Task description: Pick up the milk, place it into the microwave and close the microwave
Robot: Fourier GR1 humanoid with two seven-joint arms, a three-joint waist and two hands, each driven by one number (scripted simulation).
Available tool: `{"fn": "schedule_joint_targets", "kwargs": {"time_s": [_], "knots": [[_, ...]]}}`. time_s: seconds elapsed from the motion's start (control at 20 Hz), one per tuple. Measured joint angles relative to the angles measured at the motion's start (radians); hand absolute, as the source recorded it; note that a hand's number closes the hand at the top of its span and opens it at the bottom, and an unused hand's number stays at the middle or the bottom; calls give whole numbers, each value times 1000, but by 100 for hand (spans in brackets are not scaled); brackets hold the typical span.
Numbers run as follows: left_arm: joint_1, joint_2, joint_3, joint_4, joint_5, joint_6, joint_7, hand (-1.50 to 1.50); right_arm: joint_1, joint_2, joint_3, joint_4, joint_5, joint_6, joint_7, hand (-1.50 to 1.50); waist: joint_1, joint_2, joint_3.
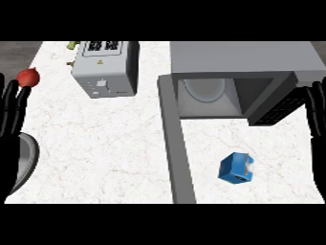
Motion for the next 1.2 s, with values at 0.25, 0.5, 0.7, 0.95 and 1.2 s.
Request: {"fn": "schedule_joint_targets", "kwargs": {"time_s": [0.25,0.5,0.7,0.95,1.2], "knots": [[42,-1,-8,-54,-39,10,14,-150,13,51,162,-68,140,-136,77,-150,10,9,-8],[100,-53,-30,-78,-6,34,65,-150,26,69,409,-111,153,-237,192,-150,19,10,-11],[166,-78,-67,-139,2,54,95,-150,35,74,568,-109,187,-328,220,-150,17,12,-12],[261,-69,-12,-165,76,3,45,-150,12,76,693,-106,275,-455,273,-150,15,13,-12],[334,-79,-13,-191,89,-27,15,-150,42,74,725,-110,382,-527,300,-150,13,13,-12]]}}
